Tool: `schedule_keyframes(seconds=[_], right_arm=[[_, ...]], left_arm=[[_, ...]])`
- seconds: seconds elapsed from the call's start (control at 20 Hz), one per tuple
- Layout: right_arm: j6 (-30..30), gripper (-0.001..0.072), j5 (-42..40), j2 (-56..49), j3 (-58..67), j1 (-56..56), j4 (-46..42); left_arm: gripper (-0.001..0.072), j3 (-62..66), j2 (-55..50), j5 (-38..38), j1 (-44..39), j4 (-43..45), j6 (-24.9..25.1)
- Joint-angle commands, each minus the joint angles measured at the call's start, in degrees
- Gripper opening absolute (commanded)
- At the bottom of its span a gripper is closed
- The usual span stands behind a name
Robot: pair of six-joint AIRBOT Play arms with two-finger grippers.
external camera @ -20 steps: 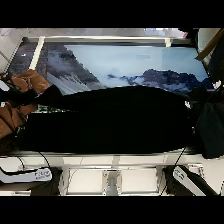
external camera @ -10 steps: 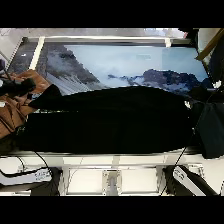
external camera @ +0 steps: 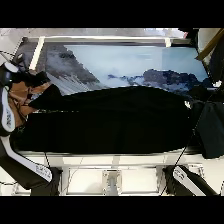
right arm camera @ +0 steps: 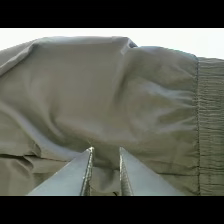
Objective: Fold the clothes and pants, and hang the long-sleeved shirts on hangers.
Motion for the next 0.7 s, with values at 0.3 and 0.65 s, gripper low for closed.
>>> schedule_keyframes(seconds=[0.3, 0.65], right_arm=[[-0.1, 0.0205, 4.4, 0.0, 0.1, 0.0, 0.3], [-0.1, 0.0204, 4.0, 0.0, 0.1, 0.0, 1.6]], left_arm=[[0.0572, 14.6, -14.2, -0.8, -1.0, -0.3, 1.4], [0.0569, 14.6, -16.7, -2.0, -1.0, -0.3, 3.4]])
